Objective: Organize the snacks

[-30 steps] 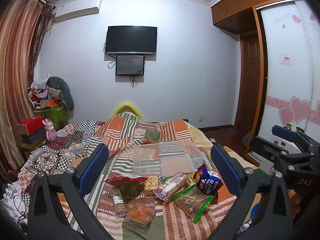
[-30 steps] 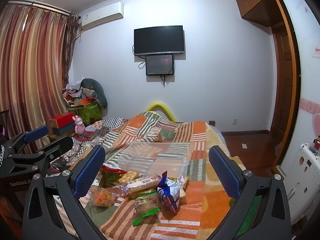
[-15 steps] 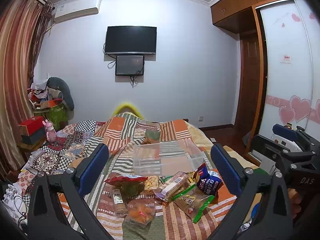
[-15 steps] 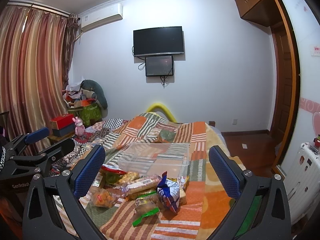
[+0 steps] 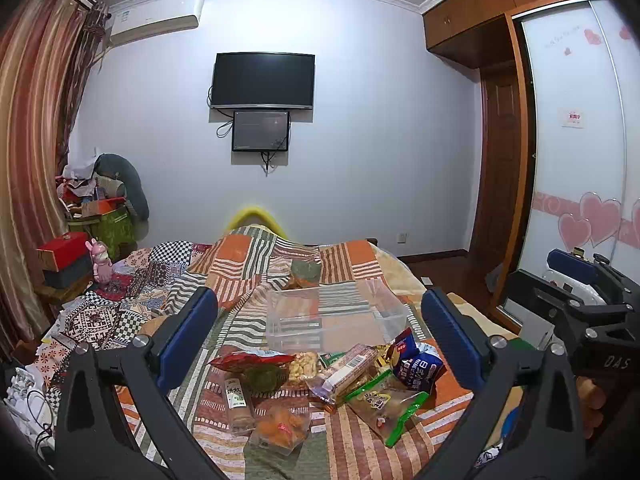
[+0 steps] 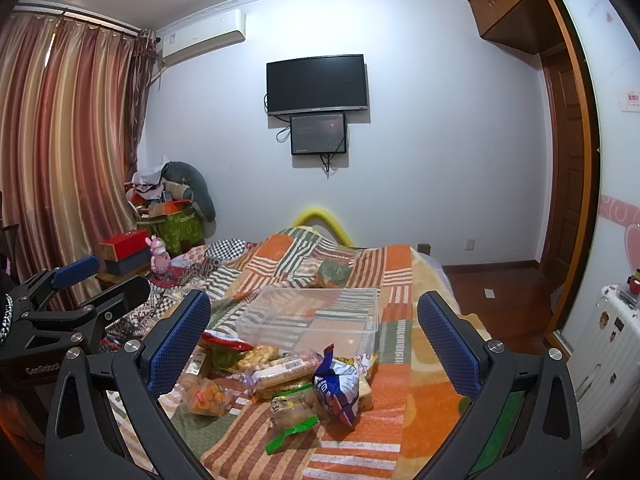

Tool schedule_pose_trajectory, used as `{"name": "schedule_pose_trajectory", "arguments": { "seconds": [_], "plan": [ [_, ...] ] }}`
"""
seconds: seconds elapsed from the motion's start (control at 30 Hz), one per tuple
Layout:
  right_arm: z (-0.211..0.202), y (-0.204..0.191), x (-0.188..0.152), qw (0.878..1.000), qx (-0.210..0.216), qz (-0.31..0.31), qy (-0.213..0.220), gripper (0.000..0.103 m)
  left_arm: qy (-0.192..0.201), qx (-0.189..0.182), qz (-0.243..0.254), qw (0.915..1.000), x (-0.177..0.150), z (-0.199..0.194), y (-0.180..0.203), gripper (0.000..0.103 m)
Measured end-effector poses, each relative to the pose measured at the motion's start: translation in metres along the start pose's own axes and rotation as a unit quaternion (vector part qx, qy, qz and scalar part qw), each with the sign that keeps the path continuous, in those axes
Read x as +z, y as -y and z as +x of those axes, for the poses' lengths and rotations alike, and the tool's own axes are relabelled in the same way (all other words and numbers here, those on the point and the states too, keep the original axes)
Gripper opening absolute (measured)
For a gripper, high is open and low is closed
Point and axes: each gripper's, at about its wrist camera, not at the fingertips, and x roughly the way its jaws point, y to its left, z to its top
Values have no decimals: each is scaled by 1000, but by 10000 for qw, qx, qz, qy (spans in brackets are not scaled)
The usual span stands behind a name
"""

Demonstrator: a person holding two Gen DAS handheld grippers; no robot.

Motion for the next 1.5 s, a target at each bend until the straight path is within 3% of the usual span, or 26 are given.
{"name": "schedule_pose_trajectory", "arguments": {
  "seconds": [1.03,1.23,1.5],
  "plan": [
    [7,4,-8,9998,60,143,-121,103,-139,-153,-34,9998,-2,9,-2,102],
    [17,7,-13,9994,121,131,-293,95,-375,-187,11,9991,-9,23,-8,87],
    [42,19,-27,9965,116,181,-812,75,-976,11,90,9952,-29,56,-42,68]
  ]
}}
